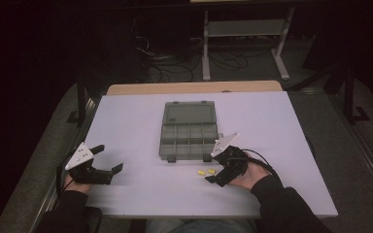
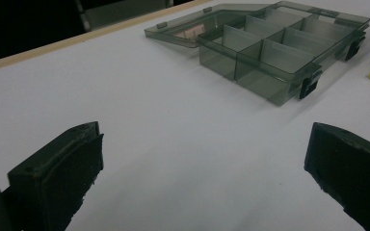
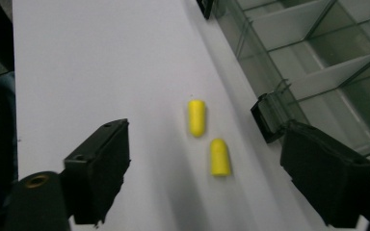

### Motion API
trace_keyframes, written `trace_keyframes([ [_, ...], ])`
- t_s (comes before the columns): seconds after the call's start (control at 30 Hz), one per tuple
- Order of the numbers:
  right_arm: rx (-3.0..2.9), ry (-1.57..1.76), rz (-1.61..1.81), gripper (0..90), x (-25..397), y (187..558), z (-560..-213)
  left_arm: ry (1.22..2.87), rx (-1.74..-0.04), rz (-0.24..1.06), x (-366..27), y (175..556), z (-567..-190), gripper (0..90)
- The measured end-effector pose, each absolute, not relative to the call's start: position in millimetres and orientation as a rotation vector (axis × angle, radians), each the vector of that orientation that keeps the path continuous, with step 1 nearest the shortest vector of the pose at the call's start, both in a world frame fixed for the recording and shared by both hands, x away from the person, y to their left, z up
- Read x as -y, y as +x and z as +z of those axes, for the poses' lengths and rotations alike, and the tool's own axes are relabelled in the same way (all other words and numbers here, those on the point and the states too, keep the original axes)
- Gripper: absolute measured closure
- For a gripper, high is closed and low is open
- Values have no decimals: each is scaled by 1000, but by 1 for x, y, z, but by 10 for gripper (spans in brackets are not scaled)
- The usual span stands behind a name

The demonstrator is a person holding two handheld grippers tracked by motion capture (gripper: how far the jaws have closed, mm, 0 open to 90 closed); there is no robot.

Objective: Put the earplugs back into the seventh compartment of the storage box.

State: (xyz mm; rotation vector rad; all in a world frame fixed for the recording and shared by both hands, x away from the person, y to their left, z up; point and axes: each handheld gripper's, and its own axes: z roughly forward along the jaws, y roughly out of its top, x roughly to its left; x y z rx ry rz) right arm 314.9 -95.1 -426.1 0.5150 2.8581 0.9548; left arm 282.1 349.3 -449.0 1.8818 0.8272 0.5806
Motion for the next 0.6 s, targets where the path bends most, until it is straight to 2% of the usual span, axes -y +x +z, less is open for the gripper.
trace_keyframes([
  [0.2, -2895, 514, 909, 263, 92, 317, -432, 1882, -827, 581, -349, 282, -449, 0],
  [0.33, -2912, 513, 875, 344, 90, 321, -437, 1881, -826, 581, -349, 282, -449, 0],
  [0.6, -2922, 523, 844, 452, 89, 325, -442, 1882, -826, 580, -349, 282, -449, 0],
])
